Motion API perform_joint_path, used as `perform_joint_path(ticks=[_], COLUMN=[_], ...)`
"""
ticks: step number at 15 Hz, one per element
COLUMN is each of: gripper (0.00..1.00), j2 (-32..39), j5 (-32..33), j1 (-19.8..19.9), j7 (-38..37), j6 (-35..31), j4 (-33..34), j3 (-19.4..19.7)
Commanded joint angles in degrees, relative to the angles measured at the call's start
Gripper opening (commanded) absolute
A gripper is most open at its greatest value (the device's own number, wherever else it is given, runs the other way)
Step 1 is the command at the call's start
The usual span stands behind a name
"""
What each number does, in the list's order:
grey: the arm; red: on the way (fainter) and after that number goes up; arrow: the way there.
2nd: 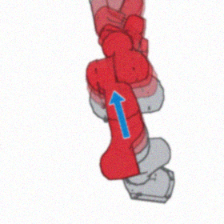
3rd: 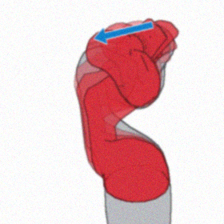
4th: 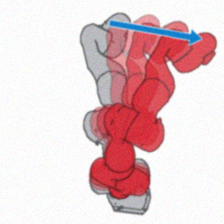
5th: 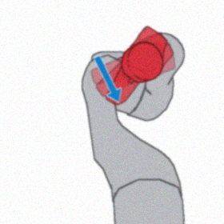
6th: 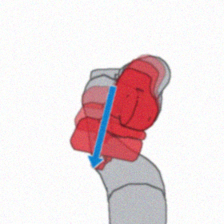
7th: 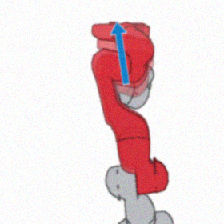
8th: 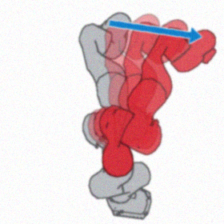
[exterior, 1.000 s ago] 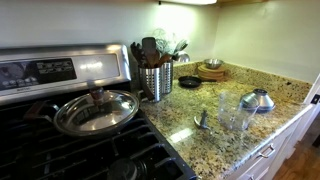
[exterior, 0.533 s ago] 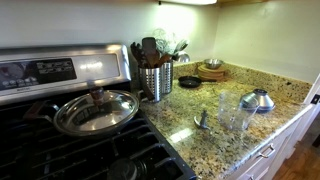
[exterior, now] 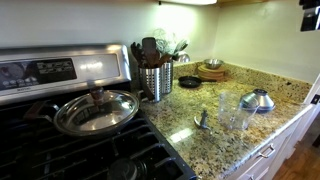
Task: Put the blades in the bowl
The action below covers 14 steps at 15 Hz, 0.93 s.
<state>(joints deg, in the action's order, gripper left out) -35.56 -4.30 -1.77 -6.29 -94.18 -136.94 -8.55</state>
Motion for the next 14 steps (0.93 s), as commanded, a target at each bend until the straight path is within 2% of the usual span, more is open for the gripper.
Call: perform_joint_path(ticks=[1, 6, 7, 14], gripper=[1.0, 1.0, 1.0, 1.0], j2=[2.11, 8.51, 6.71, 7.71], j5=[-0.57, 0.34, 0.53, 0.62], j1=[-1.24, -2.05, -2.22, -2.4], j7=[-3.36, -4.87, -3.39, -3.41], j6=[-8.29, -16.19, -13.6, -13.9], j4=[-1.86, -2.82, -2.13, -1.96], j3=[-1.29, -3.06, -2.02, -1.9])
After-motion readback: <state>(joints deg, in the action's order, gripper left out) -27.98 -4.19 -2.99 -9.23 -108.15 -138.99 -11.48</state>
